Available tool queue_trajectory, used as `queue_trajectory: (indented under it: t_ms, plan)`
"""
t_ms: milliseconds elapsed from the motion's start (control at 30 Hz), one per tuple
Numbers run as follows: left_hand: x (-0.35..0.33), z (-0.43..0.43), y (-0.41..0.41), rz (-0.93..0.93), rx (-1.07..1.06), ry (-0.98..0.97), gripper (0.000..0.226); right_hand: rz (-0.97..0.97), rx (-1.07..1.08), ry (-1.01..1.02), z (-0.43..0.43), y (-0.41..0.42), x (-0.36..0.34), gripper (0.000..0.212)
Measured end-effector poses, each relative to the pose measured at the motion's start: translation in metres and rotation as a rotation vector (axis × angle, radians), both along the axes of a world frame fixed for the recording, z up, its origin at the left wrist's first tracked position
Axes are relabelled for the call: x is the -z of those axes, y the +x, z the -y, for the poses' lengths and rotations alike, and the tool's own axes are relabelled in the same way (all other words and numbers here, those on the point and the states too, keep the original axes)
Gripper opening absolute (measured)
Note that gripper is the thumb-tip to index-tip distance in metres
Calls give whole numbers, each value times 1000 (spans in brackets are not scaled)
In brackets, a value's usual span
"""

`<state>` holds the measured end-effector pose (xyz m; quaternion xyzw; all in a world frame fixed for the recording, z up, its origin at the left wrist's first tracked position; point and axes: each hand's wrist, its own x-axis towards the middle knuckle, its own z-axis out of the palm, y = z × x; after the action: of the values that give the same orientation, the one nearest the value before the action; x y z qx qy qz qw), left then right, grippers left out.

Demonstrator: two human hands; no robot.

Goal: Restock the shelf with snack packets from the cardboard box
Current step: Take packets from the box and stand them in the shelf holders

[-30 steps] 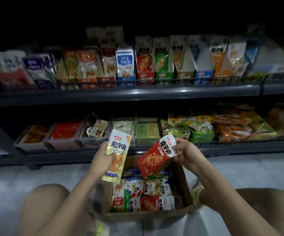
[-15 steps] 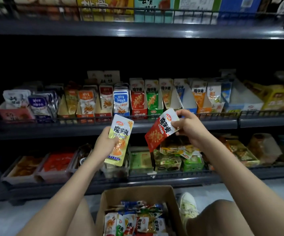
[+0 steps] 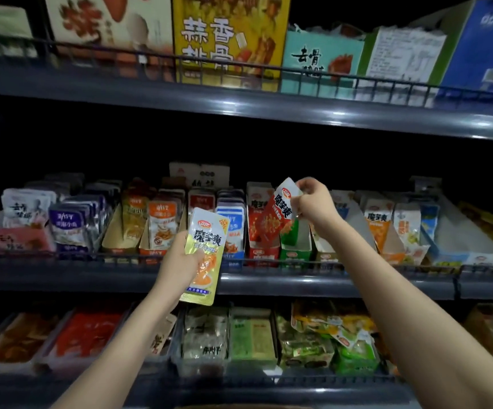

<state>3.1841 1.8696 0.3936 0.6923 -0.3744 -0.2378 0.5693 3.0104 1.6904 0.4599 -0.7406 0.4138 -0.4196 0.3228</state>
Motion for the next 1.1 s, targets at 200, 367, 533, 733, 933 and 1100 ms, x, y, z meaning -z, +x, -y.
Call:
queue_trajectory:
  t_ms: [200, 367, 533, 733, 933, 1100]
  plan:
    - [-6, 30, 14, -17, -20, -42, 35, -169, -10, 21, 40, 34, 31, 32]
    - [-5, 50, 20, -19, -9, -51, 42, -229, 33, 23, 60, 41, 51, 35]
    - [3, 60, 24, -7, -9, -59, 39, -304, 55, -57, 71, 43, 53, 42]
    - [8, 67, 30, -41, -32, -92, 42, -370, 52, -194, 94, 53, 47, 36]
    - [12, 75, 35, -45, -24, -81, 50, -360, 19, -228, 112, 69, 46, 29]
    - [11, 82, 31, -70, -25, -86, 48, -432, 15, -292, 118, 76, 50, 27]
